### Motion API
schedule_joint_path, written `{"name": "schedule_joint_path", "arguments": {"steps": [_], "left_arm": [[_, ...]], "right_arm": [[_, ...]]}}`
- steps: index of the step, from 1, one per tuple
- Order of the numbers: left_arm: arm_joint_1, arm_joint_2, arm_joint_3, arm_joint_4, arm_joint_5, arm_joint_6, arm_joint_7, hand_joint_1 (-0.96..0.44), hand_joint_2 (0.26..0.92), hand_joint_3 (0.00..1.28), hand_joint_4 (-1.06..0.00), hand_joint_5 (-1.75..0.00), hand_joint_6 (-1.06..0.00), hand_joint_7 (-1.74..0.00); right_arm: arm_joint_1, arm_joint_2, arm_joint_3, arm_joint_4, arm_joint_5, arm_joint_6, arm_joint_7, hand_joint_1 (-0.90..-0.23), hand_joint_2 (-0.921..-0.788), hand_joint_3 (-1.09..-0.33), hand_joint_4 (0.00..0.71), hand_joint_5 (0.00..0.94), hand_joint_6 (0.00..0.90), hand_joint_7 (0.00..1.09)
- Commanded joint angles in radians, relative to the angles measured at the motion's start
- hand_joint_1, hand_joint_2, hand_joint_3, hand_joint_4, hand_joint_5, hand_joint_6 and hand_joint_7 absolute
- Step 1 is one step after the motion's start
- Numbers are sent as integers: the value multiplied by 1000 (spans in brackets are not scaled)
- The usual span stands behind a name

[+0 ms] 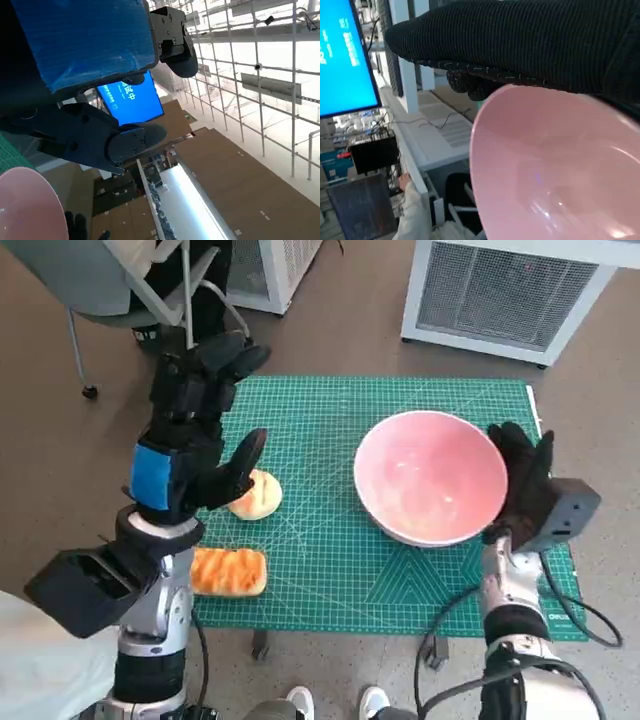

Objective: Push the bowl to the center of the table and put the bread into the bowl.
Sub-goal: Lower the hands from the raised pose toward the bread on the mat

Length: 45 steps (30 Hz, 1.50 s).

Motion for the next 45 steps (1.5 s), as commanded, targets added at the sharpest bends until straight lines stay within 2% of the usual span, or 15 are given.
{"name": "schedule_joint_path", "arguments": {"steps": [1, 5, 12, 18, 22, 26, 30, 34, 36, 38, 41, 44, 45], "left_arm": [[15, 10, 8, -28, 15, 5, 11, -321, 837, 582, 1, -799, 1, -906], [20, 11, 8, -36, 16, 12, 15, -320, 840, 581, 1, -797, 1, -906], [32, 10, 7, -45, 9, 21, 14, -327, 846, 577, 1, -787, 1, -898], [57, 24, 13, -60, 19, 18, 12, -327, 848, 572, 1, -783, 1, -894], [83, 56, 24, -75, 48, 4, 8, -315, 845, 564, 1, -795, 1, -904], [120, 108, 40, -112, 86, 8, -5, -305, 836, 555, -2, -806, 1, -915], [172, 191, 63, -158, 144, 4, -37, -314, 833, 515, -36, -767, 1, -911], [225, 305, 95, -203, 194, 6, -99, -339, 873, 389, -101, -665, -3, -898], [248, 367, 114, -222, 205, 17, -139, -344, 901, 289, -185, -523, -32, -849], [268, 425, 130, -236, 212, 29, -180, -345, 911, 239, -240, -431, -68, -798], [299, 517, 153, -250, 237, 41, -245, -355, 918, 160, -350, -256, -187, -646], [321, 573, 164, -254, 257, 40, -281, -373, 920, 104, -444, -102, -336, -449], [332, 592, 166, -255, 271, 38, -292, -375, 920, 100, -452, -88, -352, -427]], "right_arm": [[-15, 29, 7, 18, -1, 29, 0, -361, -921, -570, 449, 20, 196, 525], [-32, 44, 11, 20, -1, 39, -2, -359, -921, -574, 414, 4, 165, 567], [-61, 59, 21, 26, -8, 63, -11, -350, -921, -585, 390, 1, 138, 574], [-81, 52, 21, 30, -6, 96, -16, -348, -921, -591, 403, 8, 132, 573], [-91, 33, 16, 23, -1, 102, -14, -348, -921, -595, 412, 12, 131, 572], [-101, 14, 22, 5, -7, 77, -23, -347, -921, -599, 414, 12, 130, 572], [-103, 1, 48, -39, -31, -2, -45, -348, -921, -595, 417, 13, 134, 581], [-77, -6, 92, -142, -64, -134, -31, -349, -921, -589, 414, 10, 126, 602], [-53, -9, 111, -215, -74, -195, -12, -352, -921, -584, 408, 6, 105, 630], [-25, -9, 127, -297, -69, -242, 13, -355, -921, -584, 405, 4, 97, 642], [33, -6, 159, -466, -47, -301, 72, -358, -921, -583, 403, 3, 92, 657], [84, -5, 188, -601, -23, -325, 123, -364, -921, -581, 406, 4, 94, 668], [102, -6, 203, -652, -11, -332, 146, -365, -921, -581, 407, 5, 94, 669]]}}
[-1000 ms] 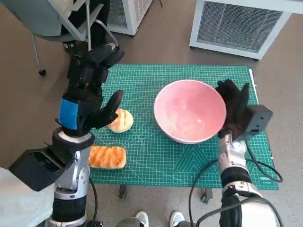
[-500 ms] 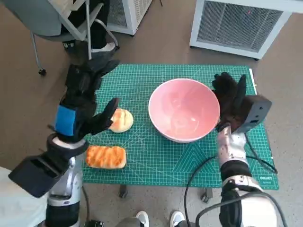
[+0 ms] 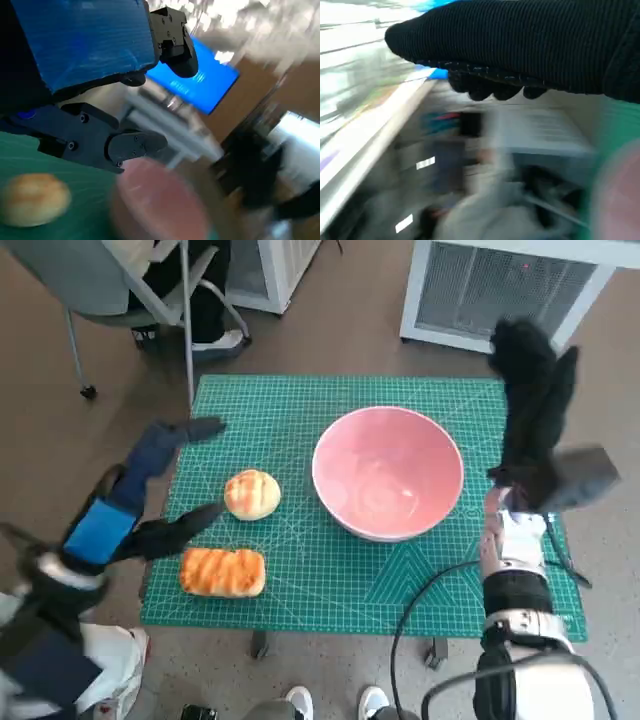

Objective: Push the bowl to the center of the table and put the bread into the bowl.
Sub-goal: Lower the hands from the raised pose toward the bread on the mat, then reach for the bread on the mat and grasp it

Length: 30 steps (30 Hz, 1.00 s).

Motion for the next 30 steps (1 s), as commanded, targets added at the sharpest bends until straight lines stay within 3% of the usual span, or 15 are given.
{"name": "schedule_joint_path", "arguments": {"steps": [1, 3, 7, 14, 18, 30], "left_arm": [[48, 95, 17, -25, 50, 2, -65, -378, 921, 90, -467, -62, -389, -374], [64, 117, 17, -26, 73, -5, -75, -380, 921, 80, -481, -36, -433, -305], [90, 145, 1, -29, 121, -5, -88, -375, 921, 69, -490, -10, -489, -208], [112, 163, -63, -21, 208, 15, -105, -368, 921, 58, -491, -1, -521, -105], [115, 174, -102, -31, 272, 53, -118, -375, 921, 57, -473, 0, -515, -75], [88, 162, -219, -1, 392, 158, -151, -314, 913, 10, -433, 0, -497, -15]], "right_arm": [[118, -1, 58, -210, 39, -31, 95, -371, -921, -578, 408, 5, 96, 672], [147, -4, 78, -283, 51, -34, 122, -377, -921, -574, 407, 5, 99, 676], [197, -13, 110, -403, 47, -30, 151, -406, -921, -565, 407, 4, 104, 685], [266, -12, 139, -544, 1, 19, 138, -438, -921, -563, 407, 3, 48, 773], [283, -4, 147, -579, -28, 34, 125, -437, -921, -568, 408, 4, 16, 827], [283, 3, 153, -572, -58, 29, 100, -409, -921, -564, 418, 9, -1, 858]]}}
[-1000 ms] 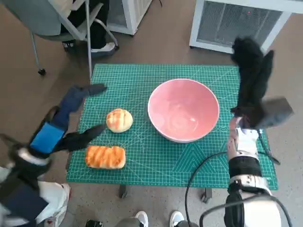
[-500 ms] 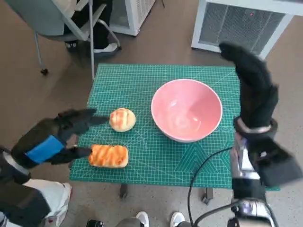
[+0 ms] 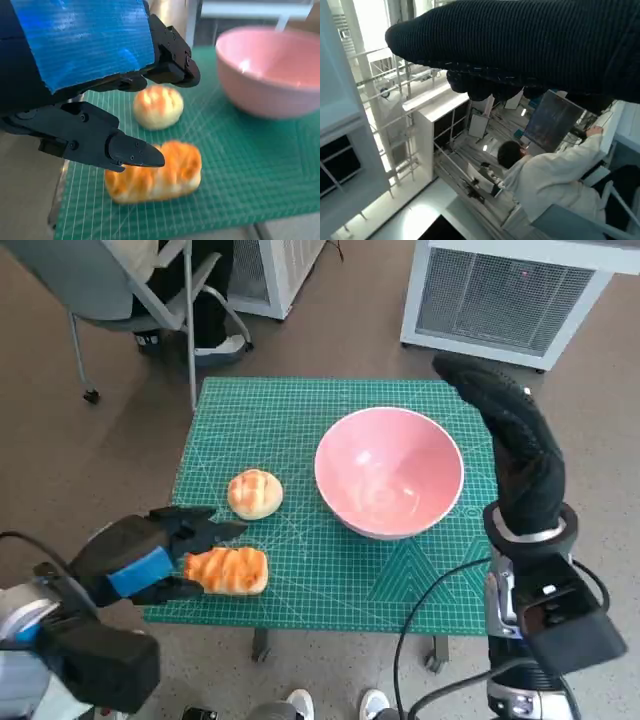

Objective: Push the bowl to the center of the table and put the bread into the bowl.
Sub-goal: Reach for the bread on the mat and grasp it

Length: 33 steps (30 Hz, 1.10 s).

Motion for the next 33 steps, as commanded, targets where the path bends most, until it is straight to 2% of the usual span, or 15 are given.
{"name": "schedule_joint_path", "arguments": {"steps": [1, 9, 16, 21, 24, 28, 29, 30, 31, 33], "left_arm": [[-19, 4, -46, 18, 35, 50, -24, -310, 913, 9, -430, 0, -493, -12], [-42, -28, -134, 63, 95, 138, -33, -274, 919, 5, -404, 0, -465, -1], [-51, -70, -196, 130, 152, 175, 6, -213, 921, 8, -398, -2, -441, 0], [-54, -86, -216, 167, 176, 178, 38, -157, 921, 12, -434, -16, -466, -13], [-53, -92, -215, 173, 172, 183, 48, -93, 921, 27, -484, -32, -515, -35], [-51, -92, -202, 162, 155, 187, 56, 12, 921, 89, -711, -103, -665, -89], [-50, -91, -198, 157, 150, 187, 57, 11, 921, 105, -687, -363, -638, -290], [-47, -90, -191, 149, 143, 185, 59, 9, 921, 154, -623, -771, -570, -613], [-46, -89, -186, 143, 138, 184, 60, 8, 921, 178, -575, -1043, -550, -795], [-42, -87, -167, 121, 119, 180, 62, 5, 921, 189, -536, -1270, -549, -944]], "right_arm": [[20, -1, 2, 9, -19, 9, -16, -409, -921, -564, 418, 9, -1, 858], [26, -2, 7, 1, -32, 17, -31, -408, -921, -563, 420, 10, -1, 855], [29, -1, 8, -2, -40, 17, -38, -411, -921, -565, 419, 10, -1, 855], [30, -1, 10, -5, -42, 20, -40, -412, -921, -565, 419, 10, -1, 856], [33, -1, 12, -8, -44, 19, -42, -411, -921, -565, 419, 10, -1, 856], [35, -1, 12, -9, -45, 17, -44, -411, -921, -565, 419, 10, -1, 856], [36, -1, 12, -9, -45, 17, -45, -410, -921, -565, 419, 10, -1, 856], [37, -1, 12, -10, -45, 17, -45, -410, -921, -565, 419, 10, -1, 856], [37, -1, 12, -10, -45, 17, -46, -409, -921, -565, 419, 10, -1, 856], [37, -2, 13, -10, -45, 16, -46, -403, -921, -565, 419, 10, -1, 856]]}}
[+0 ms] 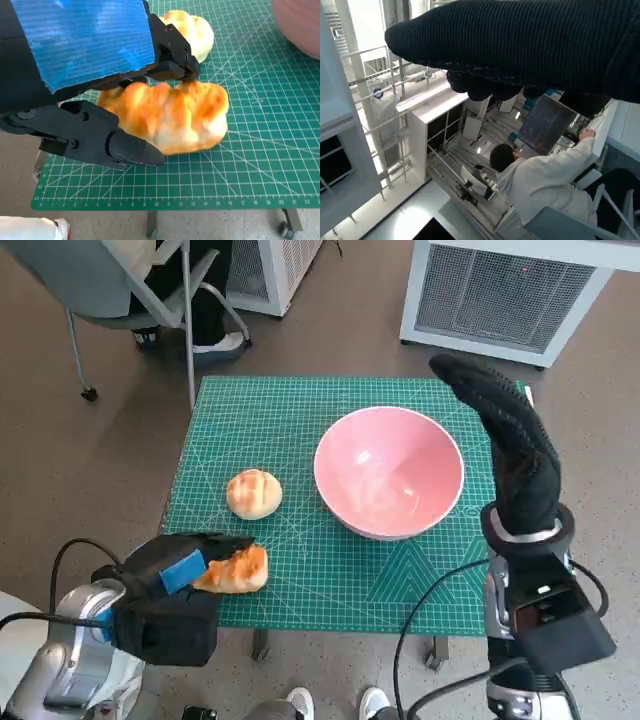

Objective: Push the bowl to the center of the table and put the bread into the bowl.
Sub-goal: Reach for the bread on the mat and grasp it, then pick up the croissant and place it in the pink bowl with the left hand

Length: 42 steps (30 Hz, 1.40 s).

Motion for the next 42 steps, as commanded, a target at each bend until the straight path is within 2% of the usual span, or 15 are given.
{"name": "schedule_joint_path", "arguments": {"steps": [1, 3, 11, 20, 25, 32, 40, 42], "left_arm": [[16, 1, 38, -48, -37, -2, 1, 5, 921, 190, -528, -1317, -552, -974], [17, 2, 59, -70, -58, -8, 3, 4, 921, 184, -519, -1398, -561, -1060], [-7, 1, 127, -121, -138, -37, 10, 3, 921, 157, -554, -1360, -566, -1169], [-87, -2, 200, -195, -229, -36, 9, 5, 921, 109, -618, -1306, -613, -1113], [-178, -26, 226, -220, -275, -46, 41, 5, 920, 64, -662, -1259, -670, -1054], [-313, -80, 213, -205, -282, -67, 110, 5, 906, 11, -748, -1164, -766, -956], [-540, -177, 109, -119, -198, -84, 198, 5, 860, 0, -874, -1003, -863, -872], [-569, -190, 91, -97, -180, -90, 210, 5, 853, 0, -897, -967, -871, -873]], "right_arm": [[22, -2, 5, 1, -7, 9, -5, -401, -921, -565, 419, 10, -1, 857], [22, -3, 5, 2, -6, 7, -5, -393, -921, -566, 419, 11, -1, 857], [22, -2, 3, 7, 2, 4, -6, -390, -921, -564, 418, 11, -1, 856], [23, 0, 0, 3, 10, 4, -7, -395, -921, -558, 412, 8, -1, 851], [25, 0, -4, 3, 16, 0, -8, -396, -921, -558, 413, 9, -1, 850], [23, 2, -10, 11, 18, -9, -10, -387, -921, -555, 421, 13, -1, 854], [28, -2, -17, 1, 37, -6, -7, -364, -921, -553, 425, 15, 1, 856], [29, -3, -17, 0, 39, -5, -7, -361, -921, -552, 426, 16, 2, 855]]}}
